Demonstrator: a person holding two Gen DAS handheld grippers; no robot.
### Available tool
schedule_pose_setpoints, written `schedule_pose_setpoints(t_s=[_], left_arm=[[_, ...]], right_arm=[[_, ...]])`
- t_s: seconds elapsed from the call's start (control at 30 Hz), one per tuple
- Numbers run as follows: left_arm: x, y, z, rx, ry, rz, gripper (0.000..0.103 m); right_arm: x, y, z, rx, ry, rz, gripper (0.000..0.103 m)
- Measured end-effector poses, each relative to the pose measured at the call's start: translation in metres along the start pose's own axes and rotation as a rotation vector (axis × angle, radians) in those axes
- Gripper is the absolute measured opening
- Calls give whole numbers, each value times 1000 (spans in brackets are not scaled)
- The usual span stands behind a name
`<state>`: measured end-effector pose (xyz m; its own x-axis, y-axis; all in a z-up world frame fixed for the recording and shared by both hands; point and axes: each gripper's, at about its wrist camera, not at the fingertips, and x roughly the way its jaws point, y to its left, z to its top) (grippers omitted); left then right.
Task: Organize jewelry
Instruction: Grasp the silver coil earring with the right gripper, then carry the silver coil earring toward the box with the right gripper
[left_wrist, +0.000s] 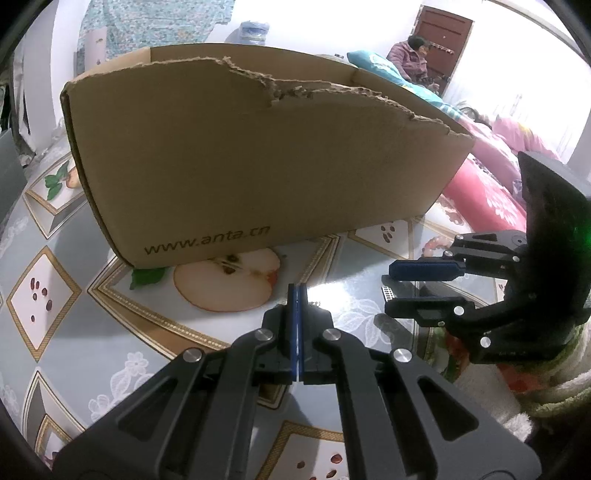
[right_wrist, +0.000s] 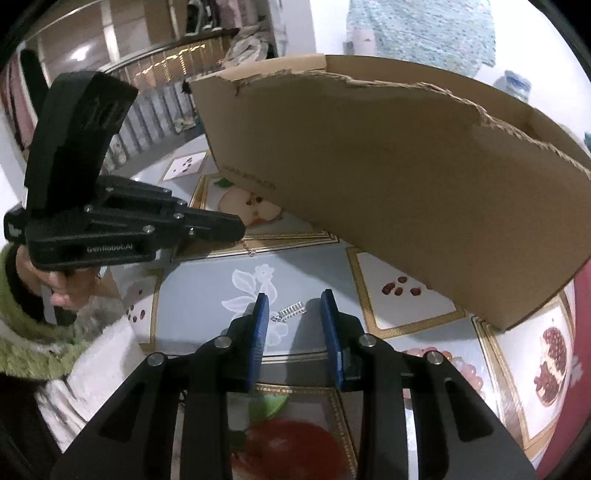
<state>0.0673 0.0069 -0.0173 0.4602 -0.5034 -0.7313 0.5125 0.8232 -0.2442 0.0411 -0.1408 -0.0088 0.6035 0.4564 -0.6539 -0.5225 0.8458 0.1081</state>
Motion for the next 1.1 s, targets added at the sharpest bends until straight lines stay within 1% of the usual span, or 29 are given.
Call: schedule_pose_setpoints(t_s=[0.07, 0.13, 0.17, 0.3, 0.83, 1.1], left_arm=[[1, 0, 0, -2, 2, 0, 0], [2, 0, 0, 0, 5, 1, 0], [3, -1, 0, 2, 7, 0, 0], [3, -3, 1, 8, 8, 1, 0], [4, -5, 1, 10, 3, 1, 0], [3, -4, 2, 8, 2, 2, 0]], right_arm=[[0, 1, 0, -20, 1, -5, 25], [1, 1, 1, -17, 3, -4, 16], [1, -1, 1, -10, 4, 5, 13], [2, -2, 0, -2, 0, 15, 7], [1, -3, -3, 37, -14, 11, 5], [-9, -4, -5, 68, -37, 15, 5]])
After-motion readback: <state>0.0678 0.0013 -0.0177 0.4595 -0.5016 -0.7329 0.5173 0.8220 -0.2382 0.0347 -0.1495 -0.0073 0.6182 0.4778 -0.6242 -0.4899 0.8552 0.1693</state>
